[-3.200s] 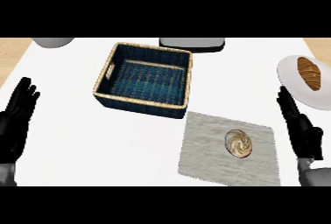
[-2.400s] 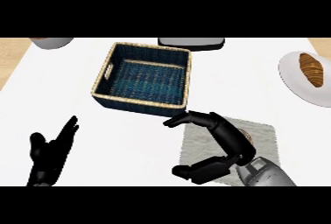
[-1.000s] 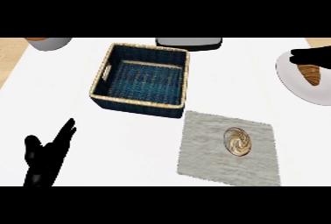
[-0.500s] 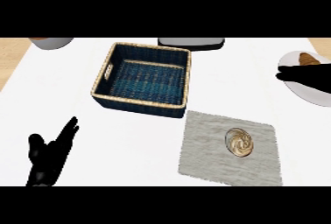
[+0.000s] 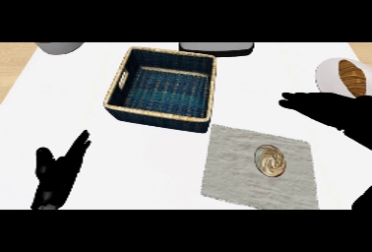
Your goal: Pick the cupcake from the placemat and place it in the basket
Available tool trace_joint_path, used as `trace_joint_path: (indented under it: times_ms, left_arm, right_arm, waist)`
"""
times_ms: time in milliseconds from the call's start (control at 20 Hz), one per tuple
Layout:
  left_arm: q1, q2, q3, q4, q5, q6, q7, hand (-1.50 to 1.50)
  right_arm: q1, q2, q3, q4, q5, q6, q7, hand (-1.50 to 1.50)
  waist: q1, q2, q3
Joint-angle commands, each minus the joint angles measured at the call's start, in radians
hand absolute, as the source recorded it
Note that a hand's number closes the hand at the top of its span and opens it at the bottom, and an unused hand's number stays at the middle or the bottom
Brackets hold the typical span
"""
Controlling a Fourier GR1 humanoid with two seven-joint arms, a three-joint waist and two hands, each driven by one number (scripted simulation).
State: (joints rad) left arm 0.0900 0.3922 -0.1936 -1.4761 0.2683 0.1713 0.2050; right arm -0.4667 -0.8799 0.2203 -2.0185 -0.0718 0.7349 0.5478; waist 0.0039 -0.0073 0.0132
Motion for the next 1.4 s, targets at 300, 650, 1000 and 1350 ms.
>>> trace_joint_path:
  times_ms: [300, 650, 1000, 1350]
  left_arm:
    - [0.077, -0.022, -0.002, 0.053, -0.005, -0.019, 0.018, 0.00]
    - [0.057, -0.007, 0.034, 0.066, 0.002, -0.064, 0.009, 0.00]
    - [0.045, -0.021, 0.046, 0.059, 0.000, -0.074, 0.035, 0.00]
    - [0.045, -0.055, 0.047, 0.067, -0.040, -0.046, 0.020, 0.00]
  right_arm:
    - [0.143, 0.086, 0.100, 0.017, 0.271, -0.043, -0.113, -1.50]
    - [0.118, 0.152, 0.132, 0.180, 0.419, -0.088, -0.243, -1.50]
    - [0.163, 0.192, 0.159, 0.252, 0.549, -0.170, -0.353, -1.50]
    - [0.197, 0.246, 0.183, 0.300, 0.618, -0.224, -0.423, -1.50]
  waist:
    - [0.000, 0.007, -0.012]
    - [0.008, 0.009, -0.013]
    - [0.003, 0.009, -0.013]
    - [0.002, 0.009, -0.013]
